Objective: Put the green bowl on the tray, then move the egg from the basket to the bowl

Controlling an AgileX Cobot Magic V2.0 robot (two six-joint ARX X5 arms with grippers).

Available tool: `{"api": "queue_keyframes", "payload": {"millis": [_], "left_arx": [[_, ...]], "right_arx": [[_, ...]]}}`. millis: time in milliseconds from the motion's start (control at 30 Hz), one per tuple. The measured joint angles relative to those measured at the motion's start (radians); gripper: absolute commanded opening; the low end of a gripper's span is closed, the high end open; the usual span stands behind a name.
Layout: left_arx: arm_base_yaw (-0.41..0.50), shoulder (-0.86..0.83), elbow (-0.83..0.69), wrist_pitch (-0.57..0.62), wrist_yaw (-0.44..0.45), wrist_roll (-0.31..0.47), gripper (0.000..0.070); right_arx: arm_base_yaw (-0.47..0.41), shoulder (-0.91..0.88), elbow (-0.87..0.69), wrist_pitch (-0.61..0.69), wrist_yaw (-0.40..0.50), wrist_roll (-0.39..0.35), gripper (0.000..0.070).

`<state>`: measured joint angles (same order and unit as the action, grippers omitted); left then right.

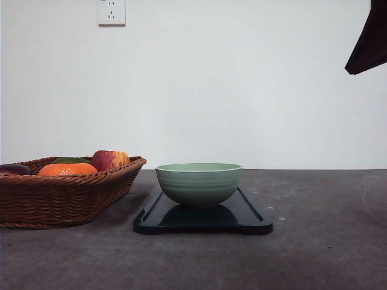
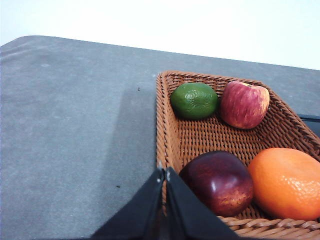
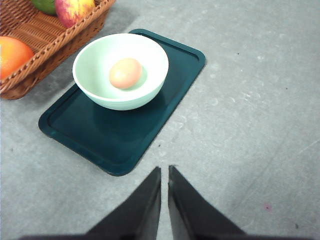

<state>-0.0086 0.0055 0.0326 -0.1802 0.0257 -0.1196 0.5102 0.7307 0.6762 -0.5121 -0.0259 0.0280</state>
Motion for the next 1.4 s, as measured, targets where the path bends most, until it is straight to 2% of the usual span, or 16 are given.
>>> {"api": "queue_keyframes", "payload": {"millis": [467, 567, 700, 867, 1067, 1167, 1400], "left_arx": [[0.0, 0.0, 0.0, 0.0, 0.0, 0.0, 0.0], [0.0, 0.0, 0.0, 0.0, 0.0, 0.0, 0.0], [0.0, 0.0, 0.0, 0.0, 0.0, 0.0, 0.0], [0.0, 0.0, 0.0, 0.0, 0.0, 0.0, 0.0], [0.0, 0.0, 0.0, 0.0, 0.0, 0.0, 0.0], [0.0, 0.0, 0.0, 0.0, 0.0, 0.0, 0.0], [0.0, 0.0, 0.0, 0.0, 0.0, 0.0, 0.0]], "right_arx": [[0.0, 0.0, 0.0, 0.003, 0.003, -0.003, 0.0016], [-0.017, -0.014, -0.005, 0.003, 0.019, -0.037, 0.0016], [-0.121, -0.113, -0.111, 0.073, 0.022, -0.081, 0.0016], [-0.283, -0.324, -0.326, 0.191, 0.024, -0.084, 0.0016], [-0.45, -0.562, -0.506, 0.306, 0.021, -0.076, 0.0016], [-0.482, -0.635, -0.564, 0.352, 0.02, -0.072, 0.0016], [-0.486, -0.728, -0.643, 0.43, 0.019, -0.065, 0.0016]]}}
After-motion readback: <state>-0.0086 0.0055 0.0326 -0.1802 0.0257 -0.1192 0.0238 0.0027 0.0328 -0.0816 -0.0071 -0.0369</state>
